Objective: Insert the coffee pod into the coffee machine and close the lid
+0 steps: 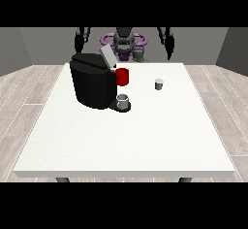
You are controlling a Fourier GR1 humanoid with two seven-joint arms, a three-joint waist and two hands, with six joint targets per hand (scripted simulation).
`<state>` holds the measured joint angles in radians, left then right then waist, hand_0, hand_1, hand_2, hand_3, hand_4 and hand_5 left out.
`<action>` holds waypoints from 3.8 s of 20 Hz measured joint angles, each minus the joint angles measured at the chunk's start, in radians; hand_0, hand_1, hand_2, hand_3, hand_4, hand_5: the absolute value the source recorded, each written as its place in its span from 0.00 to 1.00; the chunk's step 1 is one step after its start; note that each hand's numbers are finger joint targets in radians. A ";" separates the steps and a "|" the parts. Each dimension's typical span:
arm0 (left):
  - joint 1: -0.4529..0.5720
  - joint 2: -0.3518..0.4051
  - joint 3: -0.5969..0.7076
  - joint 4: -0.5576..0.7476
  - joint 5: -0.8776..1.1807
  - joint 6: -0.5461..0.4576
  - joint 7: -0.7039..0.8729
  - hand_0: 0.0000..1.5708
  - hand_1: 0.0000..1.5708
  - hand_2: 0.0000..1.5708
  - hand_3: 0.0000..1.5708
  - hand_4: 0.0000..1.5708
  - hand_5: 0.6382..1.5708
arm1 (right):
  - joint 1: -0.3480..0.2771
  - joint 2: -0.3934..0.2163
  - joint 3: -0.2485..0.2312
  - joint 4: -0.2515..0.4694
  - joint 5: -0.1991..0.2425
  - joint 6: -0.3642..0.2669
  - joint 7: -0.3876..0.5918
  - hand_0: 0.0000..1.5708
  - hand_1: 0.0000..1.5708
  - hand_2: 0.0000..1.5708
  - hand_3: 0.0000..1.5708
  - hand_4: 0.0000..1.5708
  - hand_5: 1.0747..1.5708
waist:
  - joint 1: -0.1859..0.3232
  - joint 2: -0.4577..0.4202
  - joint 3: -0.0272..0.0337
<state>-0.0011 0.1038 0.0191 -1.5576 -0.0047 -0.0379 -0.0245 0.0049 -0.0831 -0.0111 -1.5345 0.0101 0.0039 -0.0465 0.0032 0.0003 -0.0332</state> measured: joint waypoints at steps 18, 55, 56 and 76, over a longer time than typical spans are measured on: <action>-0.065 0.119 0.047 0.028 -0.043 -0.089 -0.046 0.00 0.00 0.00 0.00 0.00 1.00 | -0.004 0.058 -0.056 0.001 -0.021 -0.096 -0.056 0.00 0.00 0.00 0.00 0.11 1.00 | -0.043 -0.006 0.0330; -0.495 0.262 0.055 0.788 -0.374 -0.023 -0.108 0.38 0.38 0.46 0.30 0.00 1.00 | -0.213 0.043 -0.031 0.124 0.002 -0.154 0.007 0.00 0.00 0.00 0.00 0.28 1.00 | -0.132 0.171 0.0330; -0.499 0.262 0.052 0.806 -0.387 -0.015 -0.111 0.36 0.36 0.44 0.26 0.00 1.00 | -0.208 0.047 -0.025 0.118 0.004 -0.154 0.011 0.00 0.00 0.00 0.00 0.30 1.00 | -0.138 0.170 0.0330; -0.577 0.254 0.006 0.958 -0.601 0.213 -0.215 0.65 0.65 0.71 0.57 0.18 1.00 | -0.213 0.057 -0.026 0.133 -0.025 -0.149 -0.009 0.00 0.00 0.00 0.00 0.27 1.00 | -0.152 0.181 0.0354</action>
<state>-0.5780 0.3579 0.0256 -0.5998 -0.6062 0.1747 -0.2392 -0.2083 -0.0259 -0.0375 -1.4012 -0.0148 -0.1451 -0.0556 -0.1483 0.1817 0.0022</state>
